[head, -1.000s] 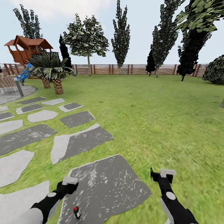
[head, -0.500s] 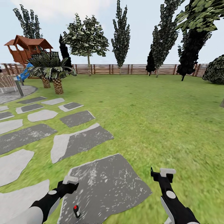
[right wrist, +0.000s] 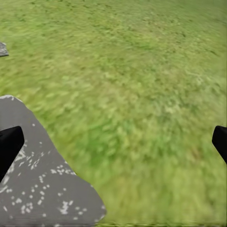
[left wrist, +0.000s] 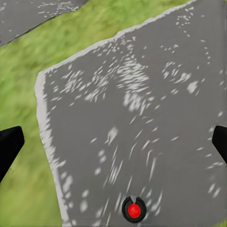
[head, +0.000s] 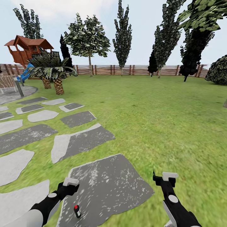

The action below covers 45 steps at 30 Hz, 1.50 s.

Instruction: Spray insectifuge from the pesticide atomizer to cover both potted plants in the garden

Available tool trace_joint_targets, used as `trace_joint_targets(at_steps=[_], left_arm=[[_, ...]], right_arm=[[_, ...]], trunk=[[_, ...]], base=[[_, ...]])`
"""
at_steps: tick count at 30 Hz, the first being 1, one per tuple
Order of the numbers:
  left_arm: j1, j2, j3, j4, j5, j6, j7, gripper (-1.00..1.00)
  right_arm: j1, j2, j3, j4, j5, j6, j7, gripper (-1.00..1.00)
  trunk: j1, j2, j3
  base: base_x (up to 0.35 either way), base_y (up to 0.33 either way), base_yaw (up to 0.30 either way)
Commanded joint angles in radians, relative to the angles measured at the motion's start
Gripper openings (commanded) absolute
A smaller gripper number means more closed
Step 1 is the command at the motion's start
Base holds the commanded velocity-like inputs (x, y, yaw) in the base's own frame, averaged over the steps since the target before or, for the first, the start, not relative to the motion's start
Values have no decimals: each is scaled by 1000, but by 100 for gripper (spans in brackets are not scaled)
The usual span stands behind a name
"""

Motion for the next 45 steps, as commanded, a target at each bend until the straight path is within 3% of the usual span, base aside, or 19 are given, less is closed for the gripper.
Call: trace_joint_targets(at_steps=[1,14,29,45], left_arm=[[0,0,7,1,-10,-19,-4,100],[34,3,14,2,-10,-165,-3,100],[37,7,17,5,-4,-181,1,100],[38,5,17,10,-4,-184,3,100]], right_arm=[[-1,0,1,4,3,-2,-3,100],[-1,0,1,10,5,-2,-3,100],[-1,3,-4,12,4,-2,-9,100],[-1,2,-5,32,2,-2,-8,100]], trunk=[[4,-8,-4],[54,-99,-45],[111,-204,-100],[118,-207,-186]], base=[[0,0,0],[0,0,0],[0,0,39],[0,0,110]])
